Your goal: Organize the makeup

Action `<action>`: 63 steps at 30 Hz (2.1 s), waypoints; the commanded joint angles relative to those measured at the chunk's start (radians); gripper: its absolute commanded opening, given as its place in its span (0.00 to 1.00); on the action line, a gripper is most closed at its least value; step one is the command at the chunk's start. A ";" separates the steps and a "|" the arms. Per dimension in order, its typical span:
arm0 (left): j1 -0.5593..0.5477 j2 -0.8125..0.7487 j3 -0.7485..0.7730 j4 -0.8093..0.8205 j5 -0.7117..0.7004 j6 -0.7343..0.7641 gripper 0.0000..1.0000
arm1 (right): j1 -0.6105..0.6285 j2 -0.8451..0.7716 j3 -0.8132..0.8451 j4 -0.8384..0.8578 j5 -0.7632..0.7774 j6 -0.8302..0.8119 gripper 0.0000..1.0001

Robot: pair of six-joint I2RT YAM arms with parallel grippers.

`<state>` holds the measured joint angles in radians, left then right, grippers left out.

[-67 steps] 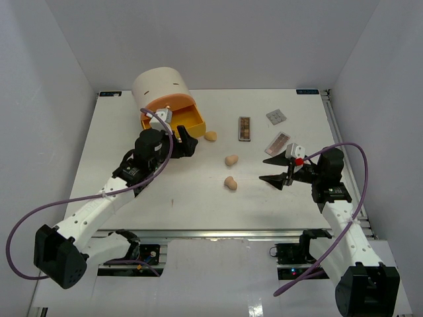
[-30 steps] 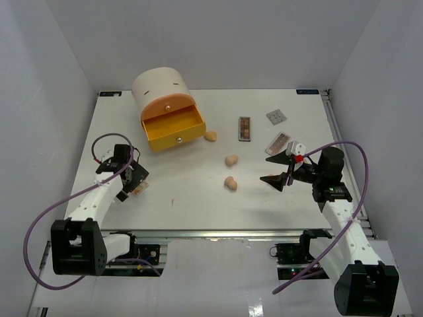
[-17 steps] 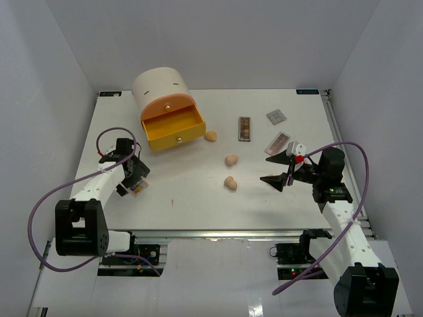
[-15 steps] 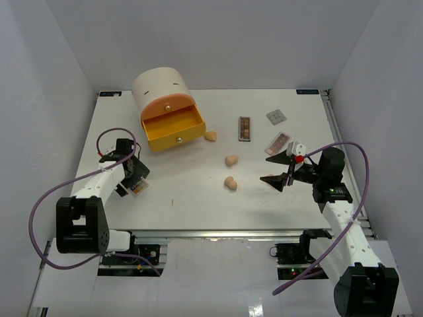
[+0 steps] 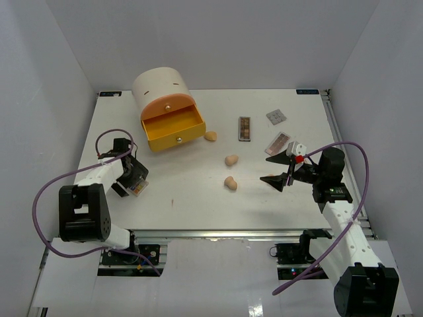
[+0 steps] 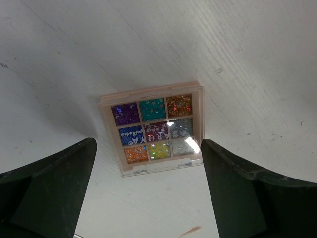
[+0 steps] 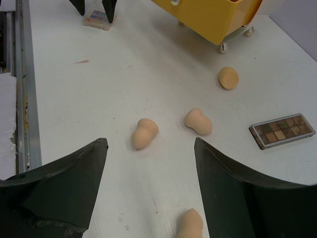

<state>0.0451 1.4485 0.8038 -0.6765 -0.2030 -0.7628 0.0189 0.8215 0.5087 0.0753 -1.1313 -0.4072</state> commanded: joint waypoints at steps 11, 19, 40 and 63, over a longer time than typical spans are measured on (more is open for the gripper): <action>0.013 -0.070 0.026 -0.003 0.039 -0.029 0.98 | -0.036 -0.007 0.033 0.006 -0.013 -0.002 0.78; 0.013 0.005 0.018 -0.040 0.039 -0.084 0.98 | -0.036 -0.008 0.033 0.006 -0.015 -0.002 0.78; 0.013 0.073 0.051 -0.054 -0.007 -0.095 0.95 | -0.038 -0.013 0.033 0.006 -0.015 -0.002 0.78; -0.027 -0.442 0.234 0.029 0.474 0.197 0.00 | -0.045 -0.013 0.031 0.006 -0.009 -0.010 0.78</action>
<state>0.0456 1.0218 0.9248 -0.6767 0.1154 -0.6089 -0.0200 0.8169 0.5087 0.0746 -1.1313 -0.4080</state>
